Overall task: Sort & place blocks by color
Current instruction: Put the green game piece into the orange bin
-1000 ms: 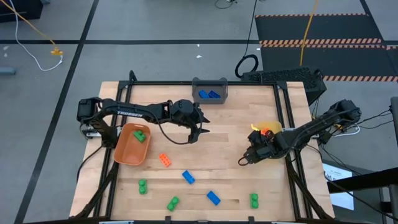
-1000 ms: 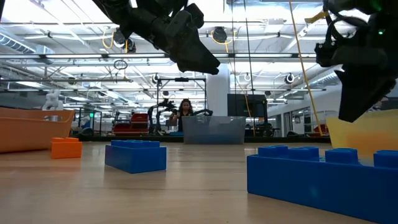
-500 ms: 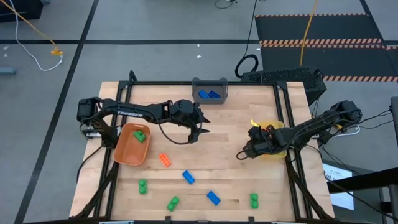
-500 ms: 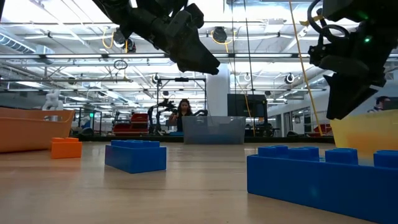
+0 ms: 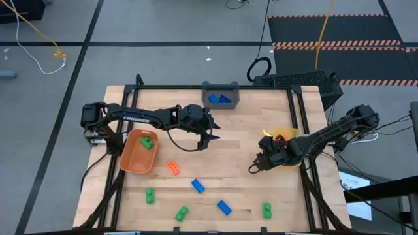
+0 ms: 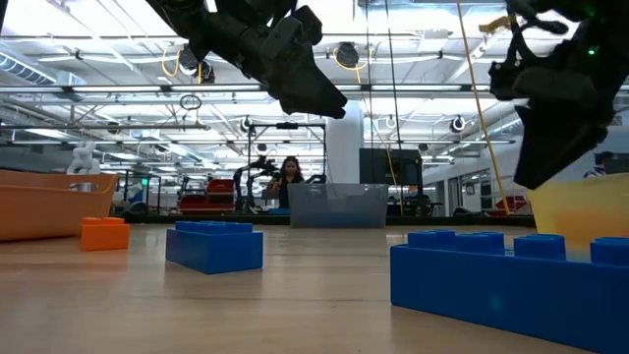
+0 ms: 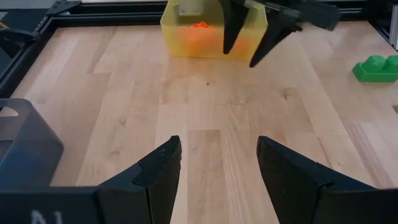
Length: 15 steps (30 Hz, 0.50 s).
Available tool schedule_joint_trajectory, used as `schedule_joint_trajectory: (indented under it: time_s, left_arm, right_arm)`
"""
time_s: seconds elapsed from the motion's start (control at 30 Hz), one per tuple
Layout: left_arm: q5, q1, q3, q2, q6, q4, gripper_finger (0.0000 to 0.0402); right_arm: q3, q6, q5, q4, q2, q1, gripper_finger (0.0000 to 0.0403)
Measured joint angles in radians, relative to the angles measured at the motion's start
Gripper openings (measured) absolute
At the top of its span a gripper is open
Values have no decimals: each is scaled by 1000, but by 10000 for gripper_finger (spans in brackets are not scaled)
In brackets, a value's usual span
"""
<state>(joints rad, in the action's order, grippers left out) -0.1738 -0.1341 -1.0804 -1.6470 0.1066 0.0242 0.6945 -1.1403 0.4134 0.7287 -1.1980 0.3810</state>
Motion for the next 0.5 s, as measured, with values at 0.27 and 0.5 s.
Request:
schedule_joint_trajectory:
  time_s: [0.27, 0.5]
  left_arm:
    - [0, 0, 0, 0, 1, 0, 209]
    - [0, 0, 0, 0, -11, 0, 209]
  right_arm:
    - [0, 152, 1, -215, 0, 50, 215]
    - [0, 216, 0, -399, 0, 146, 215]
